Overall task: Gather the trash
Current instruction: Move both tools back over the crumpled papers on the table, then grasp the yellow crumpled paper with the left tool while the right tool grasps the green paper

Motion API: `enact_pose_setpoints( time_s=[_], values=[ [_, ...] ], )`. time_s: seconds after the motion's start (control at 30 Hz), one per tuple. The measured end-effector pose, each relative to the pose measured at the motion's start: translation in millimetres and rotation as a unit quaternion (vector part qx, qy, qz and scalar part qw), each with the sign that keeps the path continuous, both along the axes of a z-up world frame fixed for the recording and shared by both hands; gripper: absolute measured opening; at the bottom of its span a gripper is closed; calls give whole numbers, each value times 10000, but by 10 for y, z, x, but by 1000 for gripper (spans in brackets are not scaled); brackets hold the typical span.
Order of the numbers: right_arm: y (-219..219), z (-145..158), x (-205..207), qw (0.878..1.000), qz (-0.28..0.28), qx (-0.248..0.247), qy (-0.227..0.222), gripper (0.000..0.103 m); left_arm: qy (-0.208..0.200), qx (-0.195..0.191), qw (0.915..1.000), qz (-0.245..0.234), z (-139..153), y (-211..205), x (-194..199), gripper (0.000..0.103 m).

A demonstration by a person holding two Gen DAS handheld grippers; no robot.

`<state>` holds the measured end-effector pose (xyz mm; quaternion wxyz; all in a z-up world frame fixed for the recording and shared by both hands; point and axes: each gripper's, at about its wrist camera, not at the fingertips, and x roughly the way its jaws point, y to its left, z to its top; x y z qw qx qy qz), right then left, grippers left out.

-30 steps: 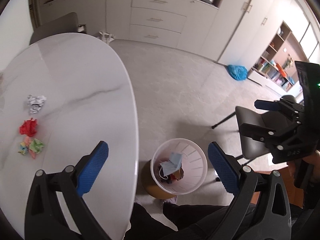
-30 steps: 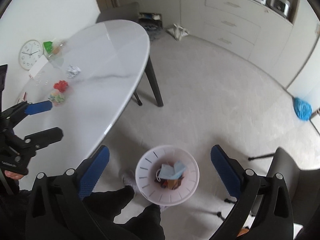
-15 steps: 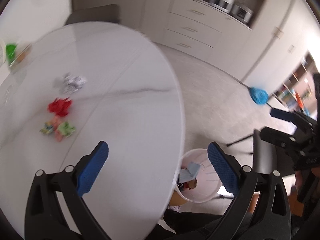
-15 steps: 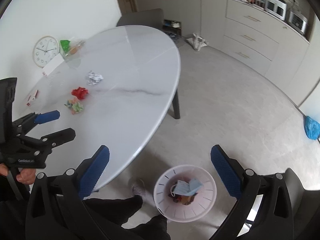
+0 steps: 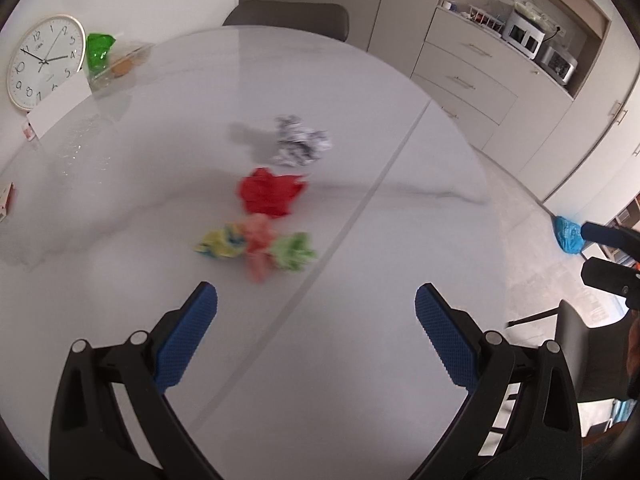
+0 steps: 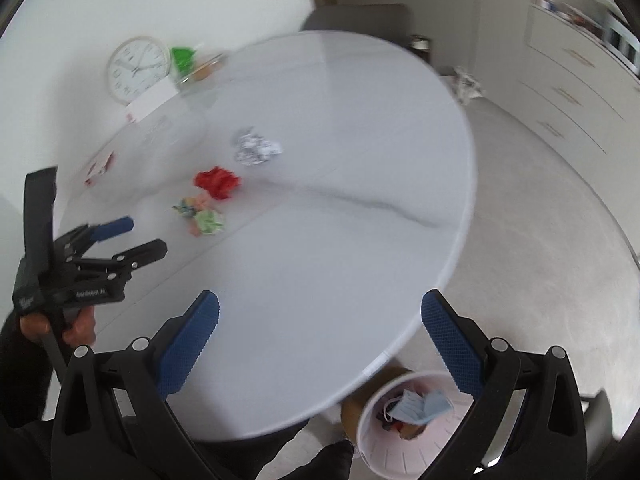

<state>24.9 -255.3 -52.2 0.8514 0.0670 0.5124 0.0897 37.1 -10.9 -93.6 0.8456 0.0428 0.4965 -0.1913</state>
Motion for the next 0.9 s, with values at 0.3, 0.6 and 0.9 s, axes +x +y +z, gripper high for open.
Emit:
enact_pose_setpoints(
  time_s=[0.3, 0.6, 0.9],
  values=[
    [593, -390, 583, 9966, 762, 25, 304, 100, 322, 125, 9990, -292, -447, 518, 702, 84],
    [811, -641, 882, 9929, 924, -75, 746, 100, 495, 93, 9906, -1275, -745, 558, 1047, 72],
    [982, -728, 1071, 9914, 982, 9, 866, 100, 455, -174, 9859, -1603, -830, 459, 1231, 61]
  ],
)
